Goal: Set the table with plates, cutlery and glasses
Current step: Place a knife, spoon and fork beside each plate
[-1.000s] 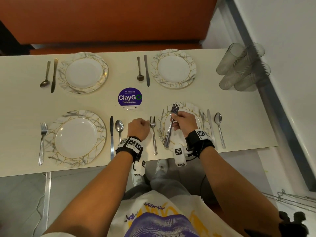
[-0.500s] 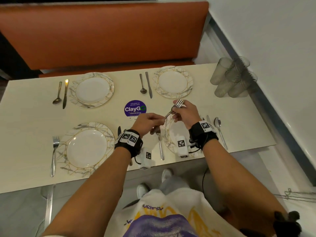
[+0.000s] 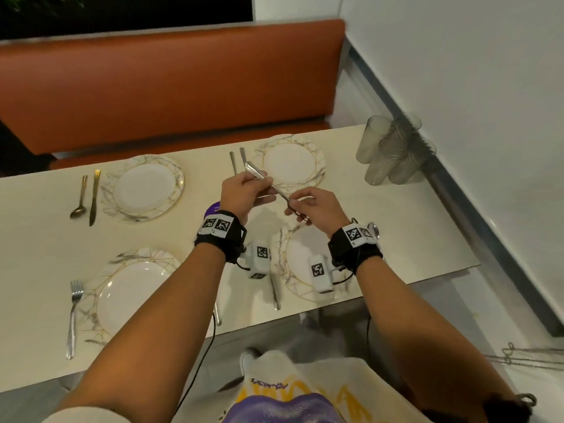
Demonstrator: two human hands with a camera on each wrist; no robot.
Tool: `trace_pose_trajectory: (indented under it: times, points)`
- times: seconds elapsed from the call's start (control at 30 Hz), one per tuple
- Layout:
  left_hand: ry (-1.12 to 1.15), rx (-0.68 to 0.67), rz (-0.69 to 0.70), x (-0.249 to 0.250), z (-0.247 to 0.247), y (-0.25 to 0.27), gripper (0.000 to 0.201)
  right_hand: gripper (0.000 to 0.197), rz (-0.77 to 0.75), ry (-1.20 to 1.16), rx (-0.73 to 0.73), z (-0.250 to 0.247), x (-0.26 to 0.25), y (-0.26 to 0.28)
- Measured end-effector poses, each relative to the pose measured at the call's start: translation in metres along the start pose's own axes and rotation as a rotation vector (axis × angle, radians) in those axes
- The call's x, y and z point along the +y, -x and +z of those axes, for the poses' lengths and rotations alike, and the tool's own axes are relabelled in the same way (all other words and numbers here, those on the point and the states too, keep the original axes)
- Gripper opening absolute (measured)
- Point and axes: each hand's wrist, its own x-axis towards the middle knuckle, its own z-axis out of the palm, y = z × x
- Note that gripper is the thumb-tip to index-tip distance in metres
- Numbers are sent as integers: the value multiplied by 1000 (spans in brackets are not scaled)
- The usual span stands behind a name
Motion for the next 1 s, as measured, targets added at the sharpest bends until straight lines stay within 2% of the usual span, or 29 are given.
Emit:
trace_pose_trajectory:
  times: [0.1,0.2,0.47,0.57,0.73,0.87,1.0]
  points:
    - [-35,3,13,-5,33,-25,14,13,-89,149,25,-17,-2,-24]
    - [-89,8,11,-6,67,-48,20,9,-159,304,43,-40,2,-54]
    - [-166,96,-20,-9,125,-123,21,8,-114,274,-37,-104,13,-144]
    - [-200,128,-33,-11,134,-140,21,16,-44,237,-2,-126,19,-180]
    - [-225,139,-94,-20,137,-158,17,8,94,348,147,-142,43,-238]
    - [-263,142,-141,-31,129,-167,18,17,211,470,154,-144,63,-268]
    - [-254,163,-179,-37,122,-177,18,13,282,517,166,-142,80,-288]
